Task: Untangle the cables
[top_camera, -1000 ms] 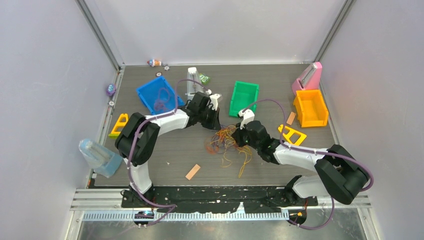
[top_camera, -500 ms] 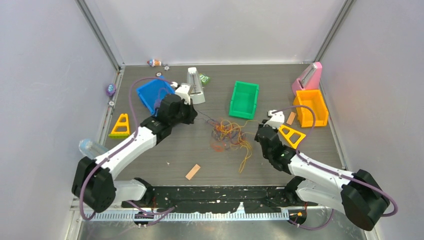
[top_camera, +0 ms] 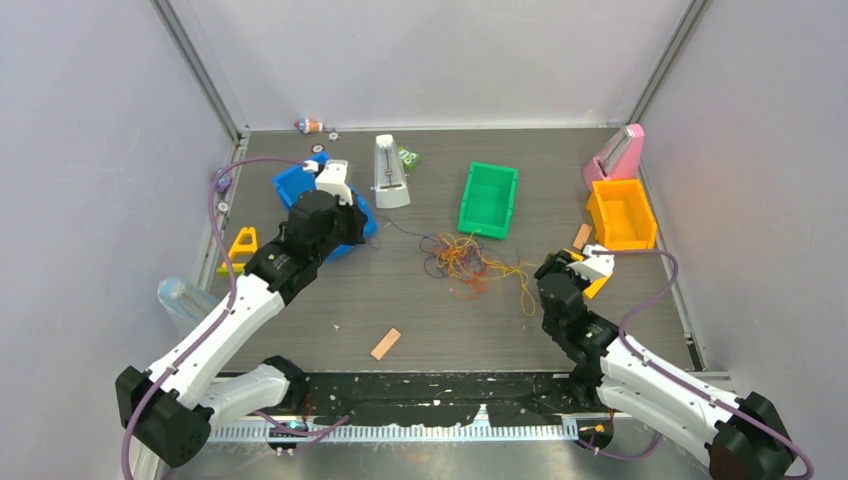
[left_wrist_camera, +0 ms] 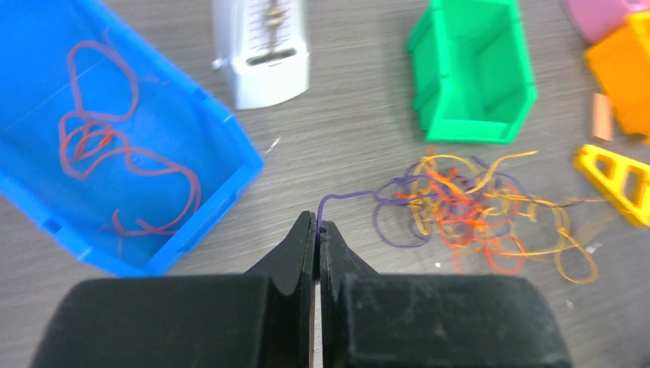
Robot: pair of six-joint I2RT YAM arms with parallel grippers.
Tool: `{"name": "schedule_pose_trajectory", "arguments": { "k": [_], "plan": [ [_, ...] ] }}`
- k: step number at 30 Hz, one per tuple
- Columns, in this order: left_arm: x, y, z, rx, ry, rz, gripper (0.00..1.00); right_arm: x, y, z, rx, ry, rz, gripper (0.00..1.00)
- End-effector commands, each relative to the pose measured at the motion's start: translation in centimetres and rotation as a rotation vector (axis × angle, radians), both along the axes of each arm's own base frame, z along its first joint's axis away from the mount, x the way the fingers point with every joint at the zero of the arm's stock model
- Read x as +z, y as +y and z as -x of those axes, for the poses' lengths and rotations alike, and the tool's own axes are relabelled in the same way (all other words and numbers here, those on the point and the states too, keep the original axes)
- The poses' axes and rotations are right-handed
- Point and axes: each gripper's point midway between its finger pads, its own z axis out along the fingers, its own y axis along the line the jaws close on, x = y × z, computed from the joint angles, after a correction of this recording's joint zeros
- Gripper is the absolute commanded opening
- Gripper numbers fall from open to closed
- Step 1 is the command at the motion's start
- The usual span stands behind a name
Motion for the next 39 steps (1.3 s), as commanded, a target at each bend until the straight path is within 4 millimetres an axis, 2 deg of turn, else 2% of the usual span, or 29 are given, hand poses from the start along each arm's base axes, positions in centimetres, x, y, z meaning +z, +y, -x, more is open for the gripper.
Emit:
{"name": "schedule_pose_trajectory", "arguments": {
  "k": [1, 2, 3, 4, 5, 8, 9, 10, 11, 12, 13, 14, 16, 23, 24, 25, 26, 27, 28, 29, 31, 32, 33, 34, 35, 36, 37, 38, 39],
  "plan": [
    [5.7, -3.6, 0.9, -0.222, -0.099, 0.086, 0.00, 2.6, 4.8, -1.3, 0.320, -0.089, 0.072, 0.63],
    [6.1, -4.4, 1.3, -0.275, -0.090, 0.095, 0.00, 3.9, 7.6, -1.4, 0.478, -0.150, 0.059, 0.80],
    [6.5, -5.2, 1.7, -0.319, -0.081, 0.100, 0.00, 3.7, 8.8, -1.3, 0.551, -0.161, 0.071, 0.85],
    [6.5, -5.8, 1.9, -0.351, -0.066, 0.095, 0.00, 4.8, 11.0, -0.9, 0.674, -0.215, 0.072, 0.93],
    [6.7, -6.2, 2.1, -0.372, -0.060, 0.090, 0.00, 4.7, 11.9, -0.8, 0.727, -0.214, 0.080, 0.97],
    [7.5, -7.1, 2.7, -0.415, -0.049, 0.093, 0.00, 4.8, 15.8, -0.3, 0.933, -0.210, 0.101, 0.99],
    [8.0, -7.3, 3.0, -0.427, -0.051, 0.100, 0.00, 4.4, 16.9, -0.7, 0.969, -0.180, 0.107, 1.00],
    [8.5, -7.5, 3.1, -0.433, -0.053, 0.107, 0.00, 3.0, 18.0, -0.7, 1.020, -0.126, 0.112, 1.00],
    [9.1, -7.6, 3.4, -0.439, -0.057, 0.118, 0.00, 3.8, 18.8, -1.1, 1.041, -0.135, 0.108, 1.00],
    [9.9, -7.8, 3.6, -0.447, -0.060, 0.128, 0.00, 2.9, 19.6, -1.2, 1.068, -0.102, 0.112, 1.00],
    [10.5, -8.0, 3.8, -0.455, -0.062, 0.139, 0.00, 3.9, 20.4, -1.5, 1.080, -0.117, 0.112, 1.00],
    [11.8, -8.2, 4.0, -0.466, -0.076, 0.154, 0.00, 3.5, 20.8, -1.6, 1.092, -0.097, 0.118, 1.00],
    [13.5, -8.6, 4.5, -0.492, -0.084, 0.173, 0.00, 5.6, 22.4, -1.9, 1.124, -0.130, 0.131, 1.00],
    [19.7, -10.6, 6.3, -0.609, -0.100, 0.254, 0.00, 9.7, 27.3, -2.7, 1.240, -0.230, 0.178, 1.00],
    [20.7, -10.8, 6.5, -0.627, -0.109, 0.272, 0.00, 9.4, 28.0, -3.3, 1.241, -0.219, 0.174, 0.99],
    [21.9, -11.0, 6.9, -0.646, -0.120, 0.293, 0.00, 8.1, 28.7, -3.8, 1.244, -0.181, 0.158, 0.98],
    [23.1, -11.2, 7.2, -0.664, -0.129, 0.313, 0.00, 8.5, 29.3, -4.4, 1.234, -0.176, 0.126, 0.95],
    [25.0, -11.3, 7.7, -0.683, -0.160, 0.335, 0.00, 6.3, 29.7, -4.8, 1.229, -0.106, 0.118, 0.92],
    [26.7, -11.2, 8.2, -0.700, -0.184, 0.352, 0.00, 6.1, 30.0, -5.4, 1.201, -0.079, 0.072, 0.84],
    [28.0, -11.1, 8.6, -0.706, -0.204, 0.360, 0.00, 3.8, 29.9, -5.7, 1.175, -0.013, 0.061, 0.80],
    [31.3, -10.0, 9.2, -0.690, -0.281, 0.357, 0.00, 1.3, 29.5, -5.9, 1.116, 0.053, -0.001, 0.62],
    [32.8, -9.1, 9.4, -0.667, -0.320, 0.349, 0.00, -0.2, 28.7, -5.6, 1.077, 0.095, -0.037, 0.38],
    [34.2, -8.0, 9.6, -0.628, -0.363, 0.337, 0.00, -0.9, 28.0, -5.5, 1.049, 0.112, -0.054, 0.32],
    [35.3, -6.6, 9.6, -0.574, -0.403, 0.326, 0.00, -2.5, 26.8, -5.0, 1.001, 0.149, -0.087, 0.20],
    [36.2, -5.2, 9.5, -0.511, -0.433, 0.317, 0.00, -4.0, 25.2, -4.4, 0.963, 0.182, -0.100, 0.17],
    [36.7, -3.6, 9.2, -0.435, -0.455, 0.309, 0.00, -4.4, 24.1, -4.4, 0.914, 0.191, -0.143, 0.16],
    [37.0, -2.0, 8.9, -0.361, -0.472, 0.303, 0.00, -4.2, 23.1, -4.4, 0.882, 0.186, -0.164, 0.16],
    [37.0, -0.4, 8.6, -0.286, -0.483, 0.295, 0.00, -5.8, 21.5, -3.6, 0.833, 0.232, -0.184, 0.16],
    [36.8, 1.7, 8.0, -0.180, -0.490, 0.279, 0.00, -6.2, 19.9, -3.2, 0.796, 0.241, -0.193, 0.16]
  ]
}}
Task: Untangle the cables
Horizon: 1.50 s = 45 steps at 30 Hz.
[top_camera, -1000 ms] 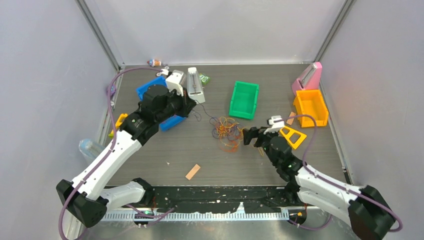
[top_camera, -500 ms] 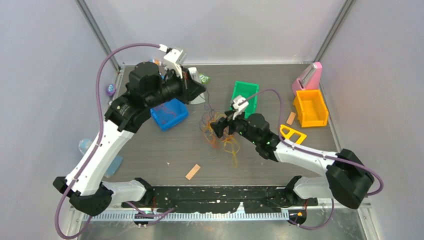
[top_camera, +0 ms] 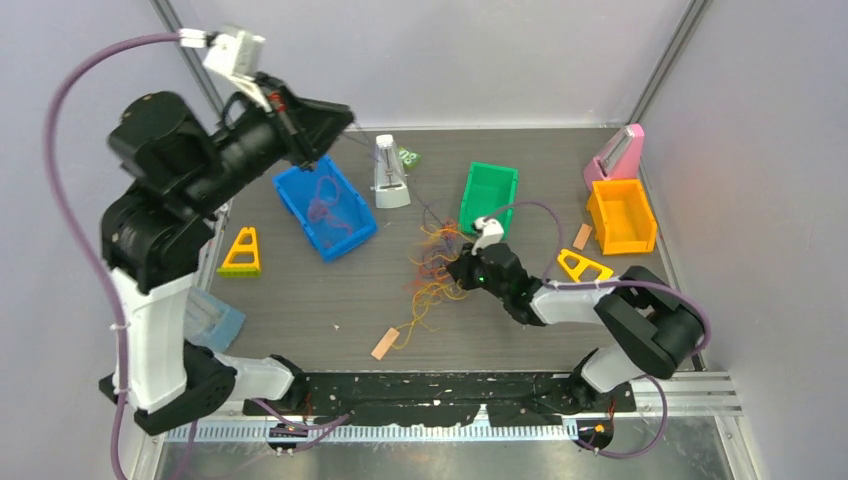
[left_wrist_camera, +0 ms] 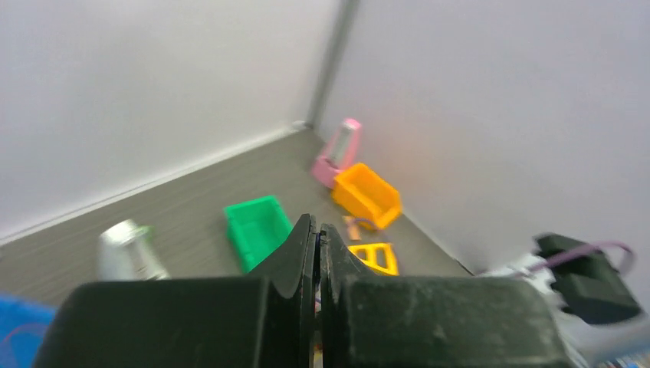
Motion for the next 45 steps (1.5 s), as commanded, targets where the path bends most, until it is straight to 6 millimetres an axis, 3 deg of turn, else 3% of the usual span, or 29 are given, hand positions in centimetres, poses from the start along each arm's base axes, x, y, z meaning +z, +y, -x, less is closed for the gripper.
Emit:
{"name": "schedule_pose_trajectory", "arguments": {
  "k": [1, 3, 7, 9, 12, 15, 17, 20, 27, 32, 35, 36, 39, 40, 41, 42, 43, 45],
  "plan": [
    [1.7, 9.0, -0.6, 0.404, -0.046, 0.045, 0.00, -1.4, -6.0, 0.4, -0.269, 0.099, -0.069, 0.16],
    [1.2, 12.1, -0.9, 0.557, -0.044, 0.042, 0.00, -2.0, -8.6, 1.0, -0.351, 0.112, -0.037, 0.15],
    [0.0, 17.4, -0.5, 0.814, -0.047, 0.040, 0.00, -1.2, -13.6, 1.8, -0.545, 0.100, 0.049, 0.14],
    [-1.2, 19.0, -0.4, 0.893, -0.036, 0.032, 0.00, -0.6, -16.7, 2.1, -0.686, 0.089, 0.087, 0.13],
    [-3.1, 19.7, -0.9, 0.955, -0.001, 0.001, 0.00, 0.2, -20.5, 2.9, -0.836, 0.055, 0.129, 0.09],
    [-4.7, 21.9, -1.0, 1.091, 0.047, -0.027, 0.00, 1.3, -23.9, 3.7, -0.995, 0.030, 0.086, 0.06],
    [-5.2, 23.9, -0.4, 1.192, 0.058, -0.030, 0.00, 0.8, -26.9, 4.5, -1.138, 0.067, 0.041, 0.05],
    [-5.9, 26.2, 0.6, 1.293, 0.061, -0.011, 0.00, 0.3, -29.8, 5.2, -1.250, 0.108, -0.006, 0.05],
    [-7.8, 27.5, 0.7, 1.356, 0.099, -0.002, 0.00, 1.5, -32.9, 6.0, -1.374, 0.108, 0.034, 0.05],
    [-9.1, 28.8, 1.4, 1.415, 0.128, 0.086, 0.00, 1.6, -35.8, 7.9, -1.548, 0.092, -0.027, 0.05],
    [-9.6, 28.0, 0.8, 1.341, 0.120, 0.133, 0.00, 2.7, -35.9, 7.3, -1.522, 0.030, -0.083, 0.05],
    [-10.1, 27.1, 0.2, 1.294, 0.132, 0.127, 0.00, 2.5, -35.4, 7.1, -1.462, 0.039, -0.054, 0.05],
    [-11.3, 23.7, -2.1, 1.103, 0.161, 0.100, 0.00, 4.9, -33.9, 5.0, -1.312, -0.040, -0.070, 0.06],
    [-11.4, 22.3, -2.8, 1.030, 0.161, 0.099, 0.00, 5.3, -32.3, 4.2, -1.172, -0.040, -0.032, 0.10],
    [-11.8, 21.0, -3.4, 0.960, 0.171, 0.103, 0.00, 6.6, -31.3, 3.3, -1.094, -0.084, -0.048, 0.30],
    [-12.0, 19.8, -3.8, 0.896, 0.181, 0.111, 0.00, 7.2, -29.0, 2.6, -0.927, -0.092, -0.035, 0.48],
    [-12.2, 18.2, -4.2, 0.810, 0.177, 0.112, 0.00, 8.2, -27.8, 2.1, -0.849, -0.120, -0.054, 0.81],
    [-12.1, 15.9, -4.7, 0.682, 0.161, 0.122, 0.00, 9.5, -25.1, 1.8, -0.683, -0.145, -0.076, 0.98]
  ]
}}
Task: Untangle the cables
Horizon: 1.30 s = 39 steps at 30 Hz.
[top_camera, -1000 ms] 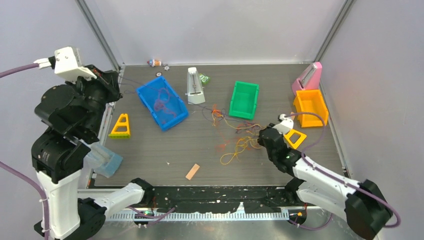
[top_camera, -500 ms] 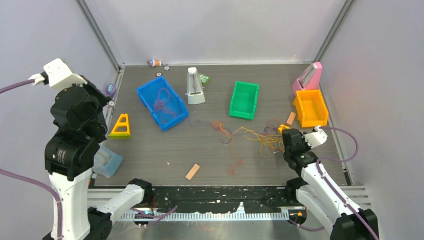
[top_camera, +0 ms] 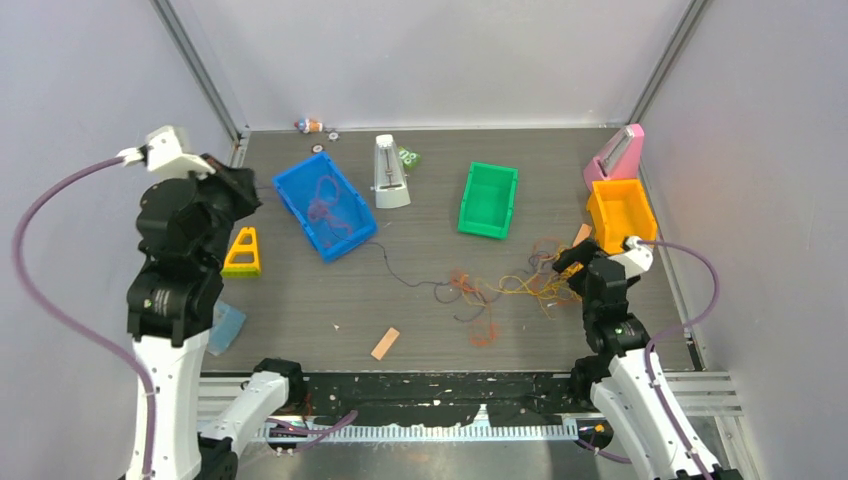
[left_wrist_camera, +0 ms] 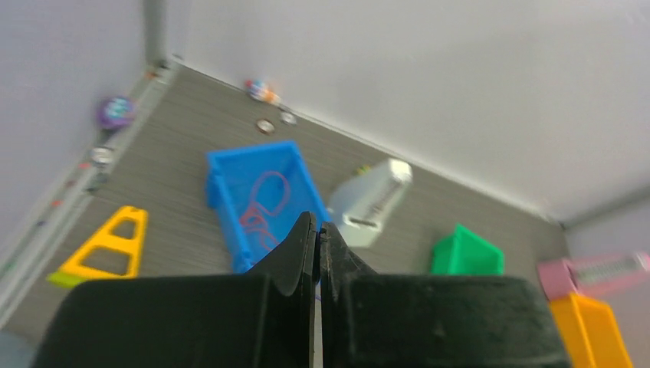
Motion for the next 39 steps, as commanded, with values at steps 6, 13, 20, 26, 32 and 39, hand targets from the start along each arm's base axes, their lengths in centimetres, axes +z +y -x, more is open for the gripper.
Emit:
{"name": "schedule_pose_trajectory", "arguments": {
  "k": [6, 13, 20, 26, 32, 39],
  "plan": [
    [-1.4, -10.1, -2.5, -0.545, 0.007, 0.082, 0.00, 9.1, 8.8, -2.3, 0.633, -0.180, 0.098, 0.95],
    [-6.2, -6.5, -2.2, -0.357, 0.086, 0.016, 0.00, 12.1, 8.9, -1.6, 0.671, -0.102, 0.142, 0.95],
    [-9.7, -2.9, -1.0, -0.181, 0.208, -0.063, 0.00, 9.8, 19.4, -0.4, 1.115, 0.043, 0.212, 0.95],
    [-14.0, -5.0, -1.1, -0.298, 0.297, -0.031, 0.11, 5.6, 25.4, -0.8, 1.274, 0.146, 0.281, 0.99],
    [-17.1, -7.3, -0.6, -0.440, 0.366, -0.029, 0.72, 2.0, 28.0, -2.5, 1.291, 0.196, 0.278, 0.82],
    [-21.0, -11.4, -0.1, -0.606, 0.436, -0.052, 0.89, -0.4, 30.7, -3.8, 1.307, 0.204, 0.213, 0.71]
  ]
}}
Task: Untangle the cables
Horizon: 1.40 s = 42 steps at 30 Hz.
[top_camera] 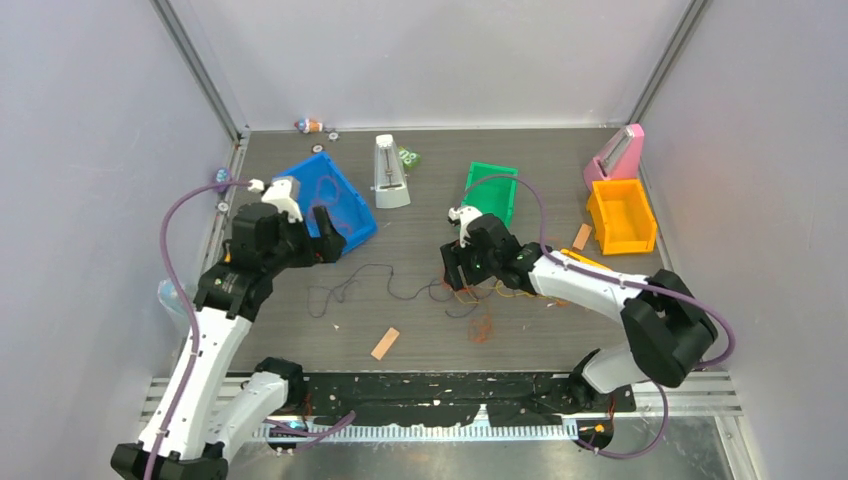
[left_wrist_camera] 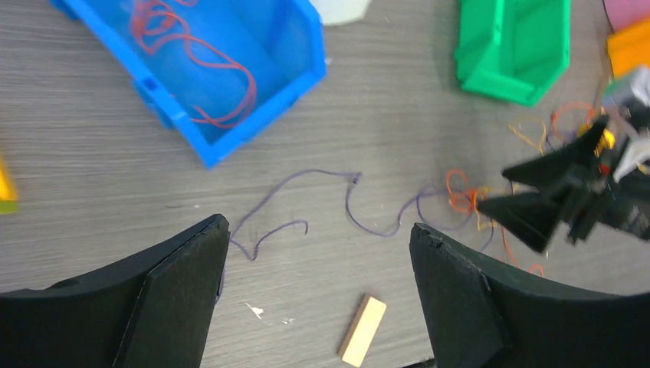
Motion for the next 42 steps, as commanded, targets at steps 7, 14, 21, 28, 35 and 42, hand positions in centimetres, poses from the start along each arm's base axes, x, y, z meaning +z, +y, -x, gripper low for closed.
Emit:
{"name": "schedule_pose_trajectory", "arguments": {
  "k": [7, 14, 21, 28, 35, 42],
  "plan": [
    [-7.5, -9.1, 0.3, -0.255, 0.156, 0.009, 0.89, -0.1, 4.0, -3.3, -0.019, -0.055, -0.122, 0.51],
    [-11.4, -12.9, 0.6, -0.420, 0.275, -0.062, 0.88, -0.2, 4.2, -2.7, 0.009, -0.085, -0.170, 0.38],
    [-14.7, -14.6, 1.1, -0.524, 0.427, -0.204, 0.86, 0.0, 4.1, -2.2, 0.031, -0.114, -0.203, 0.35],
    [-17.3, -15.1, 1.4, -0.510, 0.495, -0.258, 0.82, -1.5, 4.1, -1.8, 0.030, -0.078, -0.190, 0.37],
    [-19.2, -16.1, 2.3, -0.610, 0.530, -0.253, 0.82, -0.8, 3.5, -2.1, 0.005, -0.123, -0.205, 0.21],
    [-19.0, -17.2, 1.1, -0.734, 0.399, -0.311, 0.83, -0.6, 3.2, -2.2, -0.012, -0.139, -0.206, 0.12]
  ]
}}
